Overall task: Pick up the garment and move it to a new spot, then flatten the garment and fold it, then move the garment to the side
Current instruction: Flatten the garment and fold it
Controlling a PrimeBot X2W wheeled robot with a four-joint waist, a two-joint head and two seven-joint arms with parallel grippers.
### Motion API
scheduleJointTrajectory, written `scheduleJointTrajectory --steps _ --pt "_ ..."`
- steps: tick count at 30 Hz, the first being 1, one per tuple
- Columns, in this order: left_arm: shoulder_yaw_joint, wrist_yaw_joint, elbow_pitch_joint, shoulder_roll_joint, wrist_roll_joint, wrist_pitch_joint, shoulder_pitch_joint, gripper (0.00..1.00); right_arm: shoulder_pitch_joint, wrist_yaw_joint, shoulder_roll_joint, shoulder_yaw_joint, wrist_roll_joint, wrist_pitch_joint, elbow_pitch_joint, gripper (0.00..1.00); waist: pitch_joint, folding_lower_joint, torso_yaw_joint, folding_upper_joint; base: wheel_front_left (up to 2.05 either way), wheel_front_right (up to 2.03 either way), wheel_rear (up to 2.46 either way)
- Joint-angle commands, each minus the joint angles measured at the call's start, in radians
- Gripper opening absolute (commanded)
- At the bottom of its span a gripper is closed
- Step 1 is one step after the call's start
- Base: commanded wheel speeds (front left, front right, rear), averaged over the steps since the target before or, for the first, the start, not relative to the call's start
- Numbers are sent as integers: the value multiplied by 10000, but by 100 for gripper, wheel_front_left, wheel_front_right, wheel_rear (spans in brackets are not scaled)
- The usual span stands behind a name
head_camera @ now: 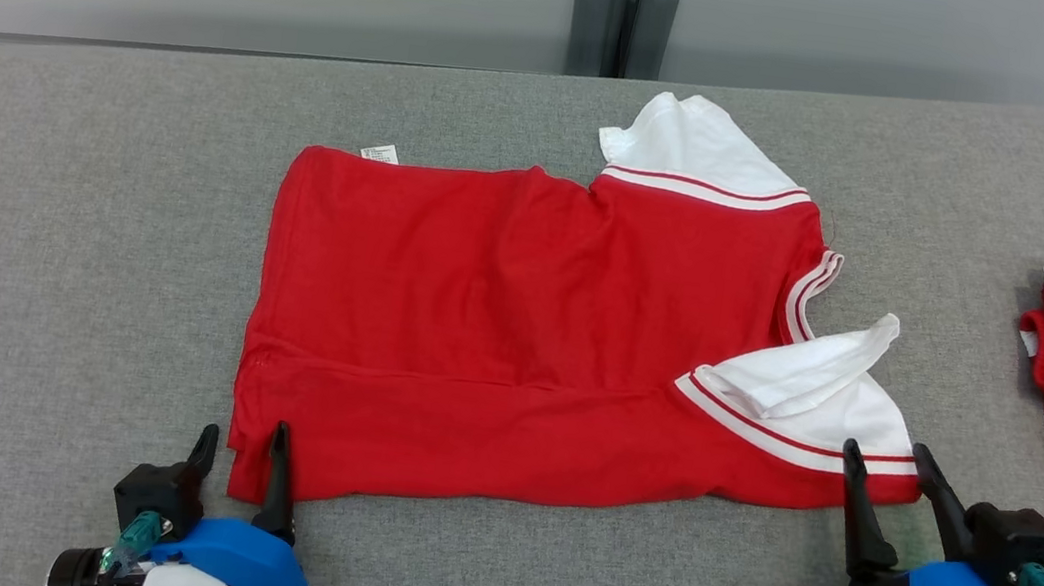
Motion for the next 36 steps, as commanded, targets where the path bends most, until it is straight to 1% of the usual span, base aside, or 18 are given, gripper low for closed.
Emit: scheduleJointTrajectory --steps 1,3,4,5,6,8,12,15,16,17,19,23,26,31,33,36 --pt "-180 -113 396 2 -159 84 -16 100 -20 0 -102 -129 80 -40 148 100 29 -2 -13 -1 0 0 0" --pt "-481 -355 839 -33 -336 120 6 100 -8 0 -122 -256 92 -40 362 100 62 -2 -24 -1 0 0 0" --pt "-662 -499 1070 -58 -460 154 0 47 -16 0 -129 -343 92 -40 438 100 82 -2 -27 -1 0 0 0" --pt "-792 -602 1177 -90 -562 180 -22 14 -27 -1 -104 -453 128 -40 520 100 99 -2 -21 -1 0 0 0" --pt "-969 -695 1289 -110 -683 190 -39 0 -35 0 -81 -484 117 -40 594 100 124 -2 -15 -1 0 0 0" --pt "-1221 -793 1415 -149 -815 194 -80 0 -98 -1 -48 -543 158 -40 825 100 179 -2 7 -1 0 0 0" --pt "-1428 -762 1352 -80 -1058 193 -179 0 -300 0 58 -660 402 -35 1305 100 285 -2 82 -1 0 0 0" --pt "-1588 -751 1245 -88 -1111 193 -260 0 -480 0 169 -435 787 4 1973 100 352 -2 166 -1 0 0 0" --pt "-1611 -757 1174 -89 -1096 193 -287 0 -539 2 189 -229 905 44 2206 47 366 -2 193 -1 0 0 0" --pt "-1627 -745 1109 -89 -1056 192 -309 0 -610 14 210 40 1050 64 2348 0 378 -2 220 -1 0 0 0" --pt "-1603 -773 938 -85 -1019 186 -332 0 -668 14 148 330 1465 74 2550 0 372 -2 274 -1 0 0 0" --pt "-1325 -767 372 -36 -782 102 -303 0 -696 -3 -186 398 2065 48 2237 0 278 -2 341 -1 0 0 0" --pt "-919 -694 -273 -5 -588 42 -367 0 -778 -7 -365 178 2309 -18 1747 0 142 -2 344 -1 0 0 0" --pt "-231 -765 -1160 18 -168 22 -395 0 -868 -3 -496 -245 2475 -21 1006 0 -304 -2 375 -1 0 0 0" --pt "-61 -804 -1315 16 -13 22 -262 0 -730 -4 -525 -422 2567 -21 809 0 -576 -2 379 -1 0 0 0" --pt "20 -823 -1366 30 -53 22 104 0 -312 -7 -493 -488 2665 -21 605 0 -1091 -2 382 -1 0 0 0"
